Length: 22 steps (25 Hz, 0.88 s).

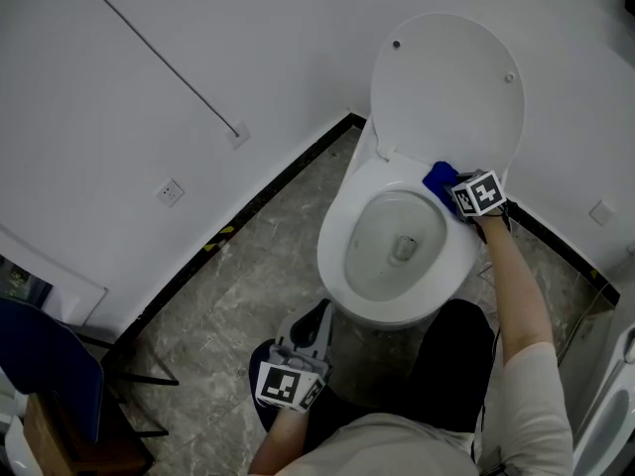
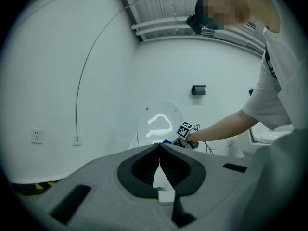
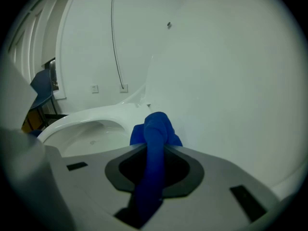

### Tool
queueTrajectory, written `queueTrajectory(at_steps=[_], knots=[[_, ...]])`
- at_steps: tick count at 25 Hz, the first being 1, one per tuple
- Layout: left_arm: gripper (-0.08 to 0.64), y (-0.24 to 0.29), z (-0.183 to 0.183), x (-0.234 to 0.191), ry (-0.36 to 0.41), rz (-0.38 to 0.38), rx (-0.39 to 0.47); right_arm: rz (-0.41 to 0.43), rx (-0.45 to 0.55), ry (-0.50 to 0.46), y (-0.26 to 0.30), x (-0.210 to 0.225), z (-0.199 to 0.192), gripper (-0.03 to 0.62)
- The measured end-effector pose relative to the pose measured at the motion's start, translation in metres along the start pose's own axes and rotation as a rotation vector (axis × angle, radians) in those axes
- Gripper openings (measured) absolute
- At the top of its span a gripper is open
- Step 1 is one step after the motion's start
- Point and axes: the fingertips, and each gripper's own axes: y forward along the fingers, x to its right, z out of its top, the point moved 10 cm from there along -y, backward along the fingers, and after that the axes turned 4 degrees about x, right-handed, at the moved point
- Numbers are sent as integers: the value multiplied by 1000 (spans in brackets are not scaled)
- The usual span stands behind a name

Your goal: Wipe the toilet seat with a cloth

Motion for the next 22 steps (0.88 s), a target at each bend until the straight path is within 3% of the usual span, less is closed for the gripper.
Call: queueTrajectory(at_steps=[12,22], knots=[[9,0,0,6,14,-2,-8,-1,-14,-12,11,-7,11,66],[8,-7,-2,6,9,13,-8,-55,-60,18,15,-19,25,66]])
